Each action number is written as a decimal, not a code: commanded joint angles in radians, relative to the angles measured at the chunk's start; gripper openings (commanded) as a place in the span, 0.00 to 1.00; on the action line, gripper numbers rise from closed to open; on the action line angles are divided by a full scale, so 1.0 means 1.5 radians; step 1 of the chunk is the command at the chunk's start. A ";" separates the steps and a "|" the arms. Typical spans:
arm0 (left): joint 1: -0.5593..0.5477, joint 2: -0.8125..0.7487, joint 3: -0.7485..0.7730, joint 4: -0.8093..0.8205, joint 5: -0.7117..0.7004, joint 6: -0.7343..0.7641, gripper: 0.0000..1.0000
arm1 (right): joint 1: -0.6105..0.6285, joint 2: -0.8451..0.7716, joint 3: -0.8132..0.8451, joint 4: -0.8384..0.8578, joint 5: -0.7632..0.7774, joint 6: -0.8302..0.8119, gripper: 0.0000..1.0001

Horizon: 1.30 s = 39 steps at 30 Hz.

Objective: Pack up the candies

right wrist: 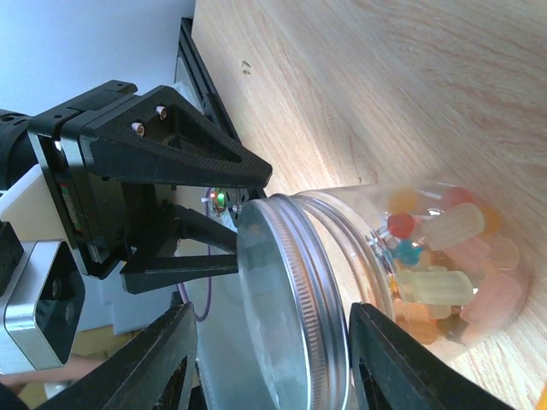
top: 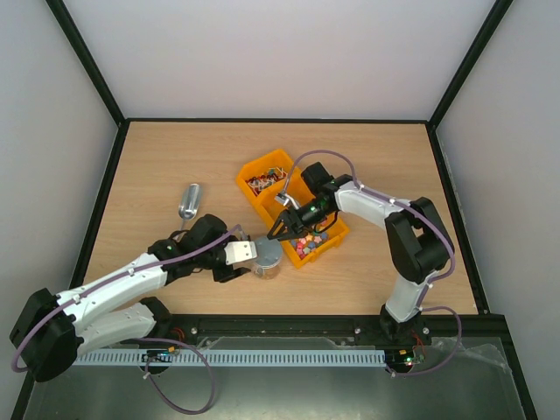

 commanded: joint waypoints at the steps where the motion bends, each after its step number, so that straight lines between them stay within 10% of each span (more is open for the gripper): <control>1: -0.004 0.003 0.008 0.013 0.003 -0.006 0.61 | -0.004 -0.029 0.018 -0.059 0.032 -0.022 0.50; 10: -0.004 0.006 0.011 0.012 0.006 0.000 0.61 | -0.004 -0.039 0.001 -0.054 0.040 -0.020 0.42; 24: -0.004 0.032 0.031 0.031 0.013 -0.008 0.58 | -0.005 -0.074 0.010 -0.079 0.138 -0.044 0.66; 39: -0.005 0.045 0.052 0.028 0.017 -0.011 0.57 | 0.016 -0.034 -0.026 -0.050 0.132 -0.036 0.52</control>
